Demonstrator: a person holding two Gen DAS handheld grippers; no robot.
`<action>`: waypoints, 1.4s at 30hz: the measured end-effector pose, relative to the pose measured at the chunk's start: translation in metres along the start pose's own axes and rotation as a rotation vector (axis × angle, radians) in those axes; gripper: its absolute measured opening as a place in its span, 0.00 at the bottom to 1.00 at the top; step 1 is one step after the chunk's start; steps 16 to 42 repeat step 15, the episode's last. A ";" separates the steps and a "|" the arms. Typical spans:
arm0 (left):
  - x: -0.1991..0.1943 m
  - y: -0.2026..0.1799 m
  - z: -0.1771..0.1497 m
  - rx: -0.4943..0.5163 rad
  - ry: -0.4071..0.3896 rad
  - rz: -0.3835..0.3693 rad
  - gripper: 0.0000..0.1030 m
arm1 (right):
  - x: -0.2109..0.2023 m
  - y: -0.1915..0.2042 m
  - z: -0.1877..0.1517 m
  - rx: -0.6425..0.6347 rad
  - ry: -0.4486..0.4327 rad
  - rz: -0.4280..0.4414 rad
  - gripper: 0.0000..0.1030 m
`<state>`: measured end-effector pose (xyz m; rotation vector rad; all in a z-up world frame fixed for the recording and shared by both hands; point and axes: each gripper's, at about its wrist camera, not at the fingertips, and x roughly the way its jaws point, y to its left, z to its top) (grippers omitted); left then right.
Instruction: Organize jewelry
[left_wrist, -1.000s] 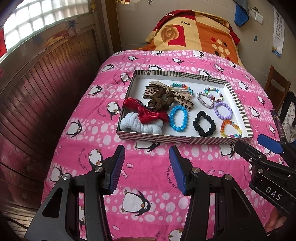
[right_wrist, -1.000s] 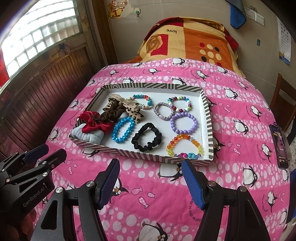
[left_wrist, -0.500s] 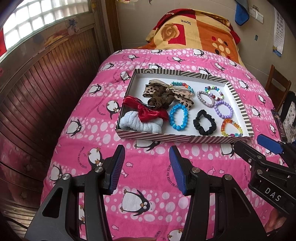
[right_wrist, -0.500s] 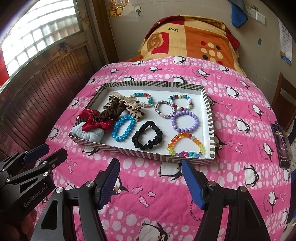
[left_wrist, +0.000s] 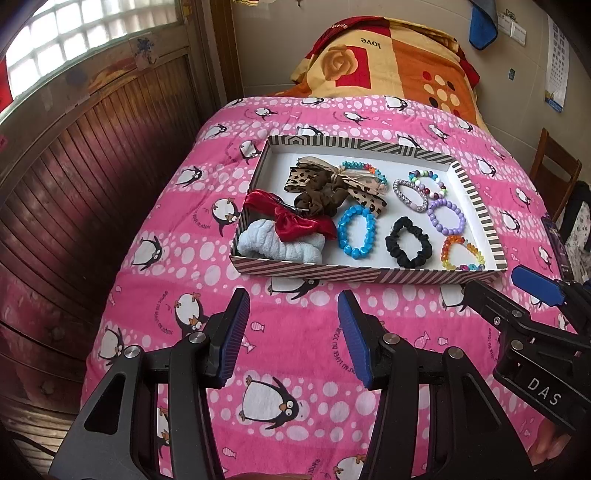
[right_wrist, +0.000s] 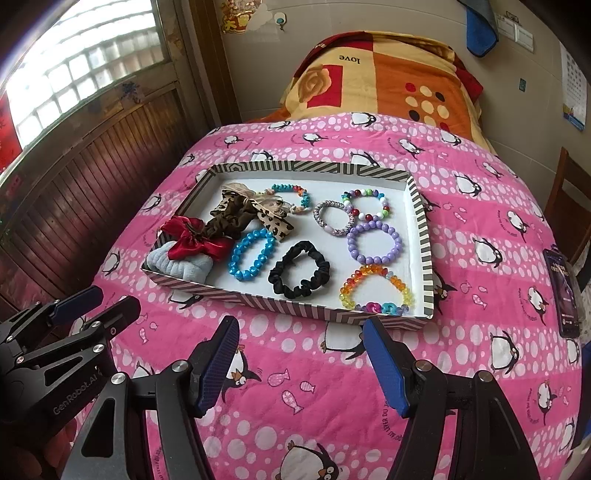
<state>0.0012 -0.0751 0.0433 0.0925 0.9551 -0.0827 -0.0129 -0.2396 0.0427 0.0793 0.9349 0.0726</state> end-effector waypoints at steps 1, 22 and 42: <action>0.000 0.000 0.000 0.000 0.001 -0.001 0.48 | 0.000 0.000 0.000 0.001 0.000 0.000 0.65; 0.006 -0.005 -0.003 0.016 0.006 -0.011 0.48 | 0.002 -0.023 -0.011 0.028 0.003 -0.017 0.65; 0.006 -0.005 -0.003 0.016 0.006 -0.011 0.48 | 0.002 -0.023 -0.011 0.028 0.003 -0.017 0.65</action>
